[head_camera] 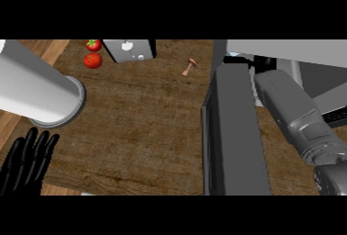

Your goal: Pick up the milk, place it into the microwave and close the microwave

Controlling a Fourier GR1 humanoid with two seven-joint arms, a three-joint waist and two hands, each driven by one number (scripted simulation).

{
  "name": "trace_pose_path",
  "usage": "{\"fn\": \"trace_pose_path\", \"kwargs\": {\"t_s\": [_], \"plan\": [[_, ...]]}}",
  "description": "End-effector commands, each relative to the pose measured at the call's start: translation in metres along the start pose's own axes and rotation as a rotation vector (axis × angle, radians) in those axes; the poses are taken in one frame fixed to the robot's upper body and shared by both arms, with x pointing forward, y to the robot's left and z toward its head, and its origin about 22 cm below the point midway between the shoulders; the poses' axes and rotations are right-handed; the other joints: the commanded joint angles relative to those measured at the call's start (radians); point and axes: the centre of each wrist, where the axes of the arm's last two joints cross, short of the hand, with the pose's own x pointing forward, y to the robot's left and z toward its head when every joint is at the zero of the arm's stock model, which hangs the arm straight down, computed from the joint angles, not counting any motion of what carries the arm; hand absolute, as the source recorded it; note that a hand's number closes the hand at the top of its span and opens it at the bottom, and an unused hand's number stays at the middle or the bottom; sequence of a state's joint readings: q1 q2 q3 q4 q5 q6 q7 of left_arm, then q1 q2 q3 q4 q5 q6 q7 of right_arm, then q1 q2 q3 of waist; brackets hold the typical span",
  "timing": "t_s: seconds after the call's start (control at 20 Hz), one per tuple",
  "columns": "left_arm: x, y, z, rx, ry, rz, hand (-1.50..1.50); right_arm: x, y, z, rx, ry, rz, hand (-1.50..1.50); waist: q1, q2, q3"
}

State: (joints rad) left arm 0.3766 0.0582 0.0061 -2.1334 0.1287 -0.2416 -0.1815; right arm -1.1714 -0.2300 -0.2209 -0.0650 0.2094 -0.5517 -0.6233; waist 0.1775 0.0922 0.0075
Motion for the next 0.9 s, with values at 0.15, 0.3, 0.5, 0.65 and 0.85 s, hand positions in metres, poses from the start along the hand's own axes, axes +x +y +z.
{"fn": "trace_pose_path", "kwargs": {"t_s": [0.15, 0.3, 0.5, 0.65, 0.85], "plan": [[-0.003, -0.007, -0.004, -0.016, 0.009, -0.005, -1.5, 0.005, 0.011, 0.004, 0.029, 0.035, -0.105, -1.5, -0.004, -0.012, 0.0], [-0.008, -0.012, -0.006, -0.02, 0.015, -0.003, -1.5, -0.008, 0.006, 0.01, 0.045, 0.042, -0.104, -1.5, -0.017, -0.011, -0.001], [-0.003, -0.018, -0.009, -0.021, -0.006, -0.008, -1.5, -0.012, -0.008, 0.004, 0.04, 0.045, -0.102, -1.5, -0.021, -0.02, -0.001], [-0.01, -0.018, -0.008, -0.014, 0.024, 0.001, -1.5, -0.023, -0.012, 0.011, 0.051, 0.046, -0.112, -1.5, -0.034, -0.022, -0.001], [-0.012, -0.029, -0.006, -0.038, 0.02, 0.022, -1.5, -0.022, 0.005, 0.022, 0.057, 0.058, -0.143, -1.5, -0.031, -0.029, -0.002]]}}
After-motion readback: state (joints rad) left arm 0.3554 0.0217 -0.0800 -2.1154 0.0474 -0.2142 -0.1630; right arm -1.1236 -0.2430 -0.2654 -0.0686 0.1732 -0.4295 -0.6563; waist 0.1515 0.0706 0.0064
